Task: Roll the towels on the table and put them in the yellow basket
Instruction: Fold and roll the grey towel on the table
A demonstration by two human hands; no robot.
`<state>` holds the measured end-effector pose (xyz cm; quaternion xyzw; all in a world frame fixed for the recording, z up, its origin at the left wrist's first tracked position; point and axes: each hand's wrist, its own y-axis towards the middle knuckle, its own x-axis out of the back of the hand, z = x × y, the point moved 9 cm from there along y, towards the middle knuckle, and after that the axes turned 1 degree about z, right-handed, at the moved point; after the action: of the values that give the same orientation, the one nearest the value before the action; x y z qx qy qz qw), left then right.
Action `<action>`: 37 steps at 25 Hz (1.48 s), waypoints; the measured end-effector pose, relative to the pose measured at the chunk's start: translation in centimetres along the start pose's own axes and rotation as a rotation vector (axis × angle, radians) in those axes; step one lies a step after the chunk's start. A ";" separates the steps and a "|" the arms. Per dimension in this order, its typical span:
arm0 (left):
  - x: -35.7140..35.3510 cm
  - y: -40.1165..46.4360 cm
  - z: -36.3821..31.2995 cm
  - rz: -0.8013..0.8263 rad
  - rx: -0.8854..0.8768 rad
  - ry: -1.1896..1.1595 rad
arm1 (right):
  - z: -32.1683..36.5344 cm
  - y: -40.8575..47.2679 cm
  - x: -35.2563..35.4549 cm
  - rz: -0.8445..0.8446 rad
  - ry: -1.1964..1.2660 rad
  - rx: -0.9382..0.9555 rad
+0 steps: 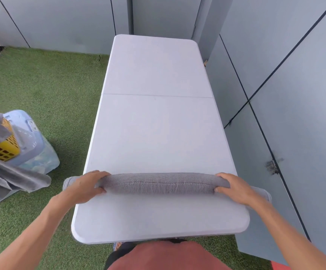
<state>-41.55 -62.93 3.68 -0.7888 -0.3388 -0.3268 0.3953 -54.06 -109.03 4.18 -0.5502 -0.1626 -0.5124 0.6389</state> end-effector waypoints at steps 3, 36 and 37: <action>1.9 -0.9 0.4 -0.308 -0.030 0.000 | 0.3 -1.2 2.4 -0.355 -0.040 -0.035; -8.3 3.9 -13.1 0.081 0.562 -0.802 | 16.0 3.3 -5.5 0.065 0.261 0.079; -8.2 3.3 -12.7 0.160 0.569 -0.822 | 16.9 3.3 -5.8 0.094 0.180 0.096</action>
<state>-46.67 -77.48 1.94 -0.7367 -0.4807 0.1475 0.4522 -47.77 -92.05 3.74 -0.4778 -0.1029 -0.5207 0.7000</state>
